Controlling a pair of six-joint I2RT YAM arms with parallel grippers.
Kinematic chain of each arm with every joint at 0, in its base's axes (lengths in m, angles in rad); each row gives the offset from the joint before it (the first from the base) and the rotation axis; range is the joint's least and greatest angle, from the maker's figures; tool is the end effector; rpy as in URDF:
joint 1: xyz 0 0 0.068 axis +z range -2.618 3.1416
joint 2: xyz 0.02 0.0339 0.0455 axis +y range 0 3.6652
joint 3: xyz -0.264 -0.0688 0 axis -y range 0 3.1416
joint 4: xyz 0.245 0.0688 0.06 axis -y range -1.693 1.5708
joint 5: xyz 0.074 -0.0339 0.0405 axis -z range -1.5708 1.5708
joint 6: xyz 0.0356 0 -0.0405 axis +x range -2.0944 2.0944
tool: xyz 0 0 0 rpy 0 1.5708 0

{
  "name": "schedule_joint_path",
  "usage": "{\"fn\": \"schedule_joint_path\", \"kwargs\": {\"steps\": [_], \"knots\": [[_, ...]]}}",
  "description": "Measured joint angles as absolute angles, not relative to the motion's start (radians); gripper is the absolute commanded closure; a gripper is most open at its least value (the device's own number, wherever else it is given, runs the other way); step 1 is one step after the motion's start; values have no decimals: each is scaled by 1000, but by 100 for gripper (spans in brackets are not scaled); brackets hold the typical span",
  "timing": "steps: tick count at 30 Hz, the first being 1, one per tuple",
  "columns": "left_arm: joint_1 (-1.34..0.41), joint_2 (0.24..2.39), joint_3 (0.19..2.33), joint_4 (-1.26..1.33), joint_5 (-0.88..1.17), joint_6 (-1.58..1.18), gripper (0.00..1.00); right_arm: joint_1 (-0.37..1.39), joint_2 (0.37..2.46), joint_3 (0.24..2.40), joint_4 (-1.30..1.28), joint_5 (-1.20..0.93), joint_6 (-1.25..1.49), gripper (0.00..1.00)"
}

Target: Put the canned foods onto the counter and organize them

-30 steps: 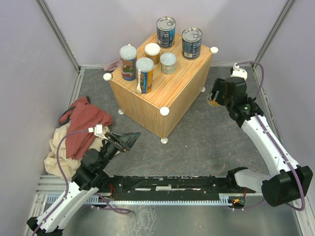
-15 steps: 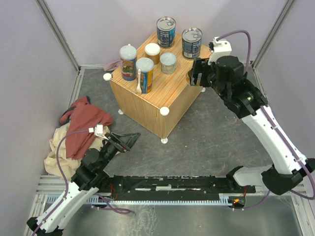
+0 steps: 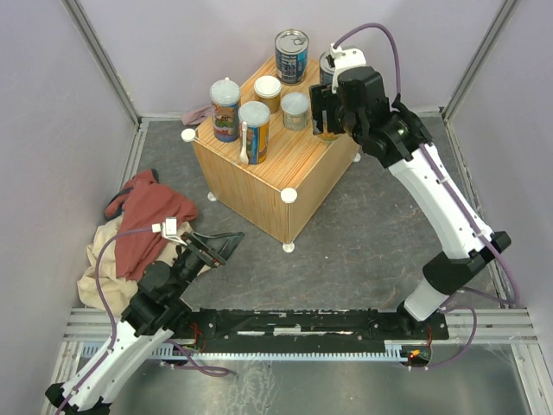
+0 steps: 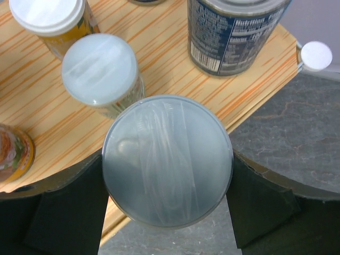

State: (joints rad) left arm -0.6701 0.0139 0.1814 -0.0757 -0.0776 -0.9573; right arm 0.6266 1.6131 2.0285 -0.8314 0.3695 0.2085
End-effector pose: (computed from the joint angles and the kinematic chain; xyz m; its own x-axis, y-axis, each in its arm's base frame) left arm 0.0774 -0.0578 0.2272 -0.4154 -0.7109 -0.5675 0.3804 0.4309 -0.8183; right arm 0.2742 0.1826 0.4877 -0.3780 -0.0354 -0.9251 -0.2054 0.9776 0.0466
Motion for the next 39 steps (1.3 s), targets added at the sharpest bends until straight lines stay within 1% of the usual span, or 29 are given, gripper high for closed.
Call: {"fn": "schedule_joint_path", "kwargs": {"steps": [6,12,19,23,24,25,28,30,36,38,39], "knots": [[-670,14,184,-78,-78,-957,2,627,1740,2237,-915,393,196,97],[-670,14,188,-89,-78,-957,2,627,1816,2358,-990,405,193,96],[-670,13,191,-102,-78,-957,2,627,1849,2390,-1042,405,193,94],[-670,13,191,-103,-78,-957,2,627,1862,2390,-1062,405,193,90],[-670,13,191,-103,-78,-957,2,626,1866,2390,-1065,404,193,87],[-670,13,191,-103,-78,-957,2,627,1869,2390,-1066,404,193,82],[-670,13,191,-103,-78,-957,2,626,1881,2390,-1066,402,193,59],[-670,13,191,-104,-78,-957,2,626,1884,2390,-1067,400,193,48],[-670,13,191,-104,-79,-957,2,624,1884,2374,-1052,399,193,23],[-670,13,191,-103,-79,-957,2,622,1884,2368,-1048,397,193,17],[-670,13,191,-103,-79,-957,2,622,1884,2366,-1047,397,193,17]]}}
